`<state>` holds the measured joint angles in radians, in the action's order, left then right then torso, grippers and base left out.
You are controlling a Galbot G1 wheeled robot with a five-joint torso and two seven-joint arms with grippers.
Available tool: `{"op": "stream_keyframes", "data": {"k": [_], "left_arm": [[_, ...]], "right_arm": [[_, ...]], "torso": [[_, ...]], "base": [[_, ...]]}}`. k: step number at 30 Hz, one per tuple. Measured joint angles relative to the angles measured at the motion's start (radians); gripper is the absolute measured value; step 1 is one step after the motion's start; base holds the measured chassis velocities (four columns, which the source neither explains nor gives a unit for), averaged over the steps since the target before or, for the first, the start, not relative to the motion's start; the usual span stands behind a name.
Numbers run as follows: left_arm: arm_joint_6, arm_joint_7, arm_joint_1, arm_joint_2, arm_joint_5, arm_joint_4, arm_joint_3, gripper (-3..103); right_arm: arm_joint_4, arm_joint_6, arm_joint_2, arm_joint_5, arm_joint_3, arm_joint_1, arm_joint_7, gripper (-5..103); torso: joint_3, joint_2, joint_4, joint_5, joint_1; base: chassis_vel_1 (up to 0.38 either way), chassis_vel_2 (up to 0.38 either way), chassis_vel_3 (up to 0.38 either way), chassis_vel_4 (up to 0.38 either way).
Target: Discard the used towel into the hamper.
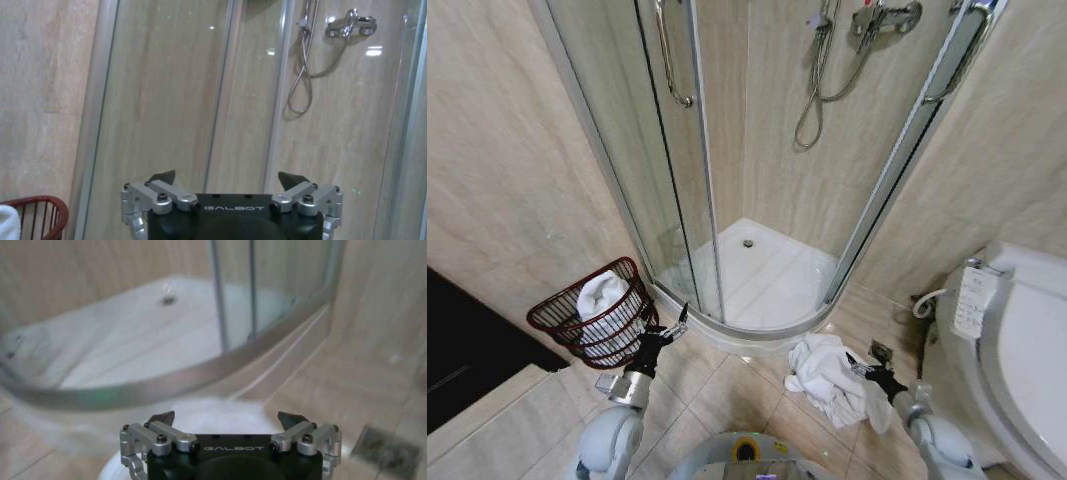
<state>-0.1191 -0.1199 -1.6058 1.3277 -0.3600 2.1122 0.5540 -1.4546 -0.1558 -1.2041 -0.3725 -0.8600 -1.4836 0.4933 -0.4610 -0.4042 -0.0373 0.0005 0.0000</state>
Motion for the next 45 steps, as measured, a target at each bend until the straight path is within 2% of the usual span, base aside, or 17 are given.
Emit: {"op": "stream_keyframes", "data": {"k": [4,6,10,13,14,16,18,22,30,33,35,37,39,40,44,45], "left_arm": [[0.004,0.003,0.002,0.003,0.006,0.002,-0.001,100],[0.005,0.004,0.003,0.003,0.006,0.003,-0.001,100],[0.006,0.005,0.004,0.007,0.006,0.002,-0.001,100],[0.005,0.005,0.007,0.011,0.006,-0.004,-0.003,100],[0.005,0.005,0.007,0.011,0.006,-0.004,-0.003,100],[-0.001,0.005,0.010,0.014,0.002,-0.010,-0.003,100],[-0.007,0.005,0.009,0.016,-0.004,-0.013,0.000,100],[-0.017,0.005,0.004,0.017,-0.013,-0.014,0.013,100],[-0.022,0.005,-0.009,0.021,-0.013,-0.011,0.029,100],[-0.023,0.007,-0.008,0.022,-0.013,-0.013,0.026,100],[-0.025,0.007,-0.007,0.024,-0.013,-0.016,0.023,100],[-0.026,0.007,-0.005,0.025,-0.013,-0.018,0.022,100],[-0.026,0.007,-0.001,0.026,-0.013,-0.022,0.018,100],[-0.026,0.007,-0.001,0.026,-0.013,-0.022,0.018,100],[-0.026,0.004,0.004,0.025,-0.006,-0.029,0.011,100],[-0.026,0.004,0.004,0.025,-0.006,-0.029,0.011,100]], "right_arm": [[0.014,-0.080,0.035,-0.013,0.032,0.000,0.044,100],[0.025,-0.091,0.045,0.000,0.047,0.003,0.046,100],[0.062,-0.103,0.092,0.076,0.105,0.013,0.044,100],[0.091,-0.095,0.132,0.192,0.147,0.026,0.040,100],[0.091,-0.095,0.132,0.192,0.147,0.026,0.040,100],[0.117,-0.073,0.175,0.317,0.194,0.041,0.032,100],[0.143,-0.053,0.195,0.385,0.225,0.060,0.023,100],[0.211,-0.013,0.205,0.452,0.268,0.105,0.003,100],[0.352,0.083,0.183,0.470,0.304,0.202,-0.018,101],[0.365,0.094,0.169,0.464,0.309,0.220,-0.029,94],[0.365,0.094,0.159,0.454,0.316,0.227,-0.037,83],[0.366,0.094,0.155,0.452,0.318,0.229,-0.040,83],[0.375,0.101,0.146,0.451,0.319,0.231,-0.047,73],[0.375,0.101,0.146,0.451,0.319,0.231,-0.047,73],[0.386,0.112,0.133,0.449,0.313,0.227,-0.055,51],[0.386,0.112,0.133,0.449,0.313,0.227,-0.055,51]], "torso": [[0.000,0.000,0.0000,-0.0006,0.000],[0.000,0.000,0.0001,-0.0002,0.000],[0.000,0.000,0.0000,-0.0002,0.000],[0.000,0.000,0.0001,-0.0005,0.000],[0.000,0.000,0.0001,-0.0005,0.000],[0.000,0.000,0.0000,-0.0006,0.000],[0.000,0.000,0.0001,-0.0007,0.000],[0.000,0.000,0.0000,-0.0003,0.000],[0.000,0.000,0.0000,-0.0005,0.000],[0.000,0.000,0.0000,-0.0005,0.000],[0.000,0.000,0.0000,-0.0007,0.000],[0.000,0.000,0.0000,-0.0007,0.000],[0.000,0.000,0.0001,-0.0007,0.000],[0.000,0.000,0.0001,-0.0007,0.000],[0.002,0.001,0.0001,-0.0007,0.000],[0.002,0.001,0.0001,-0.0007,0.000]], "base": [[0.000,0.000,0.000,0.000],[0.000,0.000,0.000,0.000],[0.000,0.000,0.000,0.000],[0.000,0.000,0.000,0.000],[0.000,0.000,0.000,0.000],[0.000,0.000,0.000,0.000],[0.000,0.000,0.000,0.000],[0.000,0.000,0.000,0.000],[0.000,0.000,0.000,0.000],[0.000,0.000,0.000,0.000],[0.000,0.000,0.000,0.000],[0.000,0.000,0.000,0.000],[0.000,0.000,0.000,0.000],[0.000,0.000,0.000,0.000],[0.000,0.000,0.000,0.000],[0.000,0.000,0.000,0.000]]}}
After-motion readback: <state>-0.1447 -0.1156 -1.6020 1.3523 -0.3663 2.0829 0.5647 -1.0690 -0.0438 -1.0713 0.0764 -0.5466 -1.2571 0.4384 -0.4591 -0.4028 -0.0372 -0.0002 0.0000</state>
